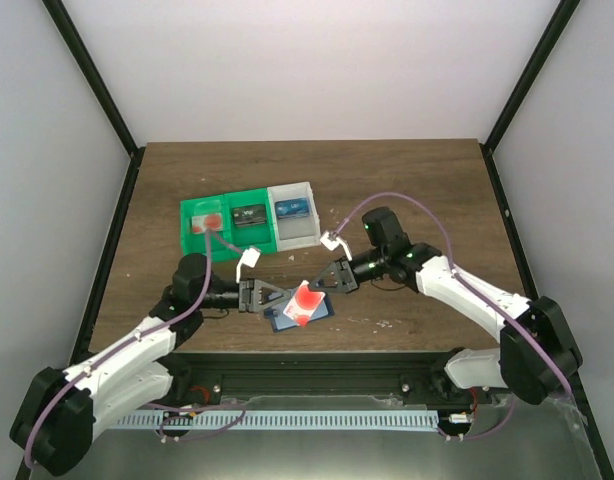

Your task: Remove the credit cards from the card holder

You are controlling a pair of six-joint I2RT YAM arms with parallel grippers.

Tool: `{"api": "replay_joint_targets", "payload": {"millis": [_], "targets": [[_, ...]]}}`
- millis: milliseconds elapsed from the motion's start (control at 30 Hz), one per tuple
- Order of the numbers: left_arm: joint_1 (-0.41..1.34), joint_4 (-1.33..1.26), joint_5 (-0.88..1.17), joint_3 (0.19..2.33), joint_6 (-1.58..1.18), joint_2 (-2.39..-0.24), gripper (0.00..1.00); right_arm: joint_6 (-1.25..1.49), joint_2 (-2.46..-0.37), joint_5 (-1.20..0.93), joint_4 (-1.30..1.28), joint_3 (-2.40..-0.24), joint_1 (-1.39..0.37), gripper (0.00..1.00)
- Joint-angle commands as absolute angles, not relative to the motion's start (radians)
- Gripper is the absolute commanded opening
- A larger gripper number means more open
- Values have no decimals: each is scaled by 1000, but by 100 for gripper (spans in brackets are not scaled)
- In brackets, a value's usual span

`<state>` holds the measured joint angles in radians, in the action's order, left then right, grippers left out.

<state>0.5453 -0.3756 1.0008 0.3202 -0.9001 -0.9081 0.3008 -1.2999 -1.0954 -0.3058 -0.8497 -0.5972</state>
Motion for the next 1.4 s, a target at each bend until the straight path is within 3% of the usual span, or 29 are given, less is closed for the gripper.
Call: {"api": "replay_joint_targets", "payload": {"millis": [0, 233, 600, 833, 1133, 1367], "targets": [[538, -480, 897, 305, -966, -877, 45, 498, -1274, -1081, -82, -795, -592, 0], [522, -545, 775, 239, -1070, -833, 65, 855, -1227, -986, 335, -661, -592, 1], [520, -566, 624, 182, -1205, -725, 71, 1147, -1223, -807, 655, -567, -594, 0], [520, -675, 616, 178, -1265, -767, 64, 1229, -1230, -689, 716, -562, -615, 0], [522, -696, 617, 216, -1270, -817, 37, 1289, -1231, -571, 744, -537, -655, 0], [523, -750, 619, 224, -1279, -854, 32, 1285, -1227, -543, 732, -530, -669, 0]]}}
